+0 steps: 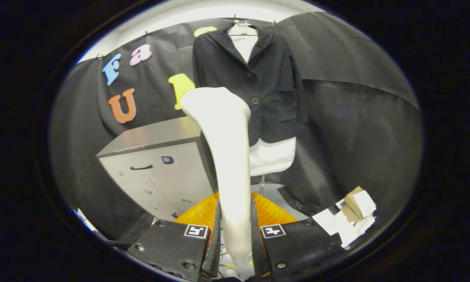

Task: Iron the clothes twice with a garment steamer, once on the left side and once on the right side.

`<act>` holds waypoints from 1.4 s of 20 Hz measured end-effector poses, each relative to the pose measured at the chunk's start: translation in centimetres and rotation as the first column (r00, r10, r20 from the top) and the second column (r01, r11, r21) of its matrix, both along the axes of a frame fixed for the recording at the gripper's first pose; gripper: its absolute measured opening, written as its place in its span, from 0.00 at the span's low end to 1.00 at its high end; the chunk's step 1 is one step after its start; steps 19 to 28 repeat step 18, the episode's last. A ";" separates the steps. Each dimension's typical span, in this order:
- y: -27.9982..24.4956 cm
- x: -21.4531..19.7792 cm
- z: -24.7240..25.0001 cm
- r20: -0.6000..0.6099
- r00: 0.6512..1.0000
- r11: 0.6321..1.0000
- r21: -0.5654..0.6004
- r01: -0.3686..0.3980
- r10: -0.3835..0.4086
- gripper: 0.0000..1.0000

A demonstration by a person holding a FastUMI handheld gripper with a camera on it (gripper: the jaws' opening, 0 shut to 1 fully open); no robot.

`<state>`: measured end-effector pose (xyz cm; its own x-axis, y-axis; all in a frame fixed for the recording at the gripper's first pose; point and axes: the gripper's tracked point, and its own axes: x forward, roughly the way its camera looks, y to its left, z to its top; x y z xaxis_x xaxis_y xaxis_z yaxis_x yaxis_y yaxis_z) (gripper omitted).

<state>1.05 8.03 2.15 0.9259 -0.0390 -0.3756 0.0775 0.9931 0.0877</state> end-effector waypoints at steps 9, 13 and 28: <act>5.5 -5.8 -4.0 -0.069 0.987 0.985 -0.081 -0.153 0.147 0.36; 6.3 -6.6 -3.9 -0.073 0.983 0.981 -0.080 -0.174 0.169 0.36; 6.5 -7.2 -3.8 -0.075 0.980 0.977 -0.093 -0.190 0.183 0.36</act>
